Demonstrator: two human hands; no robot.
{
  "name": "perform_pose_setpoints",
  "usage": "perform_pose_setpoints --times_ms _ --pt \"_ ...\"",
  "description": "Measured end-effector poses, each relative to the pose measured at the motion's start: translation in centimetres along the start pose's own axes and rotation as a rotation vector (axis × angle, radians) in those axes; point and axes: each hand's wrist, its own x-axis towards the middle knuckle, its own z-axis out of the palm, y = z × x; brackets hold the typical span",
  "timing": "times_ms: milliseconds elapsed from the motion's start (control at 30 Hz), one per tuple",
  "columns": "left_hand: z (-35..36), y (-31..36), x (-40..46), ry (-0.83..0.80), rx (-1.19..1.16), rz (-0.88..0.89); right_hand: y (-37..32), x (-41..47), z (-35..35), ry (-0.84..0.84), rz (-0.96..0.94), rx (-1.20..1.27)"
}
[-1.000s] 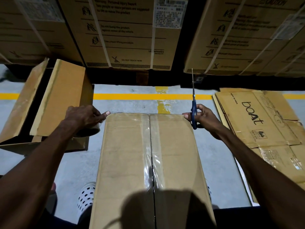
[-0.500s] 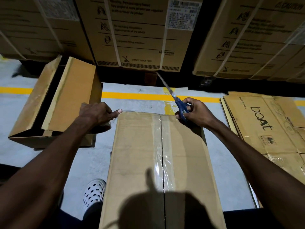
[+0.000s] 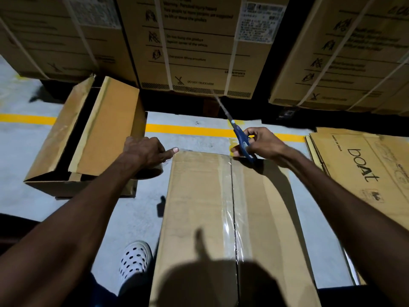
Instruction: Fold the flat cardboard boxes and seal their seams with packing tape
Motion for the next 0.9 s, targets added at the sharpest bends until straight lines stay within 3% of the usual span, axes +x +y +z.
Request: perform_pose_setpoints --times_ms 100,267,400,533,767,900 --pt "0.1 -0.1 0.0 0.009 0.013 0.005 -0.1 0.1 3.2 0.034 0.051 0.236" --pt "-0.1 -0.4 0.0 -0.029 -0.026 -0.041 0.9 0.9 3.6 0.09 0.056 0.144" --pt "-0.8 -1.5 0.1 -0.116 -0.263 -0.064 -0.2 1.9 2.9 0.044 0.094 -0.207" --pt "-0.8 -2.6 0.0 -0.248 -0.488 -0.037 -1.8 2.9 3.7 0.065 0.046 -0.401" --pt "-0.1 -2.2 0.4 -0.298 -0.624 -0.005 -3.8 4.6 11.0 0.039 -0.128 -0.217" --pt "0.1 -3.5 -0.6 -0.283 -0.829 0.007 -2.9 4.8 11.7 0.032 -0.041 -0.132"
